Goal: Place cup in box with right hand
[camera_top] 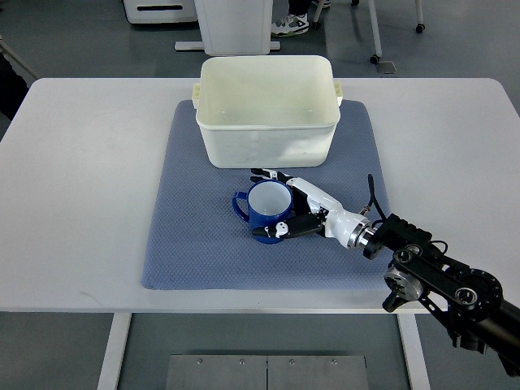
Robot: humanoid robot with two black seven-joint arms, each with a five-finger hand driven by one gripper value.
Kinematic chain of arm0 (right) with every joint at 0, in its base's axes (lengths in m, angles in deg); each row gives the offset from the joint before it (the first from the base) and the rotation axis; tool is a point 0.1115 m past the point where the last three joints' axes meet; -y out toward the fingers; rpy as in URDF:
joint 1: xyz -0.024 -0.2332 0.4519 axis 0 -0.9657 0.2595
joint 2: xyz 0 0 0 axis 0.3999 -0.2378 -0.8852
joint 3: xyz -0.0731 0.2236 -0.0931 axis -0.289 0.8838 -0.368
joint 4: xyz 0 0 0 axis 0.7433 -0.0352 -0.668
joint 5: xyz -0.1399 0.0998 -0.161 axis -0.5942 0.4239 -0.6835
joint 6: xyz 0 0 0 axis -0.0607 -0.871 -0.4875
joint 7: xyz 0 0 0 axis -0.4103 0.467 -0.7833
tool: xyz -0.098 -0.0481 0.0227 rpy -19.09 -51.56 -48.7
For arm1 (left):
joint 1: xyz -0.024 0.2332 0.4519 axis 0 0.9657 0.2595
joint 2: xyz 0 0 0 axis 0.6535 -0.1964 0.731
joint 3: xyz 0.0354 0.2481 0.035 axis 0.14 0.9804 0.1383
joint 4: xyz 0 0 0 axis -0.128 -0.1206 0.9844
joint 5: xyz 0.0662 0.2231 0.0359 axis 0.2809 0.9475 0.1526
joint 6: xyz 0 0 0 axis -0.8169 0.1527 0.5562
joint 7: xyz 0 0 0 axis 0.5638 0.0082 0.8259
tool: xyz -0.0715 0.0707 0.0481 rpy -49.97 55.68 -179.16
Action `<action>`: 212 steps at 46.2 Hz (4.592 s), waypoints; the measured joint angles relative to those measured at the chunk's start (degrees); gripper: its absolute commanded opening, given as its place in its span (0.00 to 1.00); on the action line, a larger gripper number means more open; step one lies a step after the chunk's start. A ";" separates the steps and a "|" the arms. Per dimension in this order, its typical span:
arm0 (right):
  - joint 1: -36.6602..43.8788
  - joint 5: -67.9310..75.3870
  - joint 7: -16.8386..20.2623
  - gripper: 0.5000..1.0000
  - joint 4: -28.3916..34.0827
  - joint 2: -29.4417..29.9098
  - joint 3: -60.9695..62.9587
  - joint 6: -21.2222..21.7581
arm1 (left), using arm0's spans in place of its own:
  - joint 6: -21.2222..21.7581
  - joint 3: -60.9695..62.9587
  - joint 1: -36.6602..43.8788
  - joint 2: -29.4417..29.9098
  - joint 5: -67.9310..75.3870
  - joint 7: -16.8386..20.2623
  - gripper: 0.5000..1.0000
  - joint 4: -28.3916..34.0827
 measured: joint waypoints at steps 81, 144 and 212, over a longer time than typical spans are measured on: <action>23.05 6.24 3.41 0.00 -0.31 -4.43 -0.76 -5.84 | -0.01 0.00 -0.01 0.00 0.00 0.01 1.00 0.00; 24.81 7.38 7.84 0.00 -16.05 6.97 -3.46 -19.15 | -0.01 0.00 0.00 0.00 0.00 -0.01 1.00 0.00; 25.08 11.00 9.99 1.00 -10.91 1.19 0.94 -18.96 | -0.01 0.01 0.07 0.00 0.00 0.02 1.00 0.01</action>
